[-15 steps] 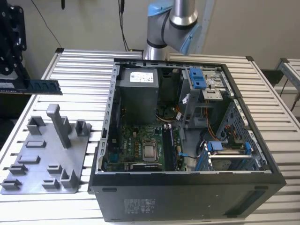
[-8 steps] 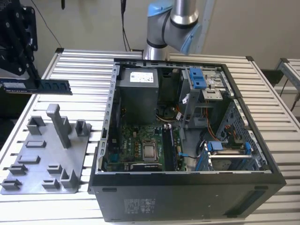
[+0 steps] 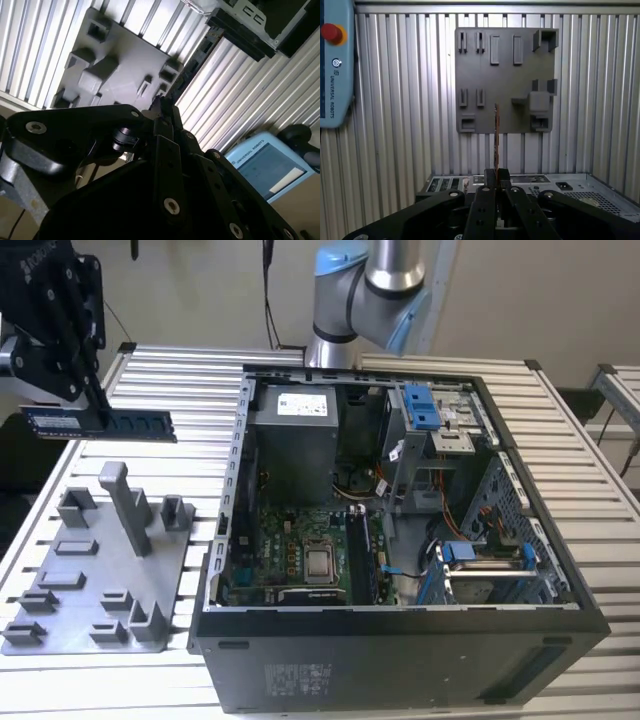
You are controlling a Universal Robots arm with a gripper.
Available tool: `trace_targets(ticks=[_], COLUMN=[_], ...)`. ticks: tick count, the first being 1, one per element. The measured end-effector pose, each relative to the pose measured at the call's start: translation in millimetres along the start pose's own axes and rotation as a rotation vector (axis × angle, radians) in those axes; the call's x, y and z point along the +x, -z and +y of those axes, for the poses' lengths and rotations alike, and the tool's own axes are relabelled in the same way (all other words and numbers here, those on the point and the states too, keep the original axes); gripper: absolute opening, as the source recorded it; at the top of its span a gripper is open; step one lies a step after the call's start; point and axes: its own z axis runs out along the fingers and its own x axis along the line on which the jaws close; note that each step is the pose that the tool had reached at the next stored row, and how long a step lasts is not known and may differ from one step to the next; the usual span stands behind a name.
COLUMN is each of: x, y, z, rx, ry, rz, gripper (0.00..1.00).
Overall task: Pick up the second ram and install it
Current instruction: 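Pick up the second ram and move it above second insertion slot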
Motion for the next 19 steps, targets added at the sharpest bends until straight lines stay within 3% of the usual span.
trace_targets(ticks=[19], x=[-1.7], y=[-0.6], z=[-56.7], rx=[-0.0007], ry=[0.0], rz=[-0.0038], gripper=[0.14])
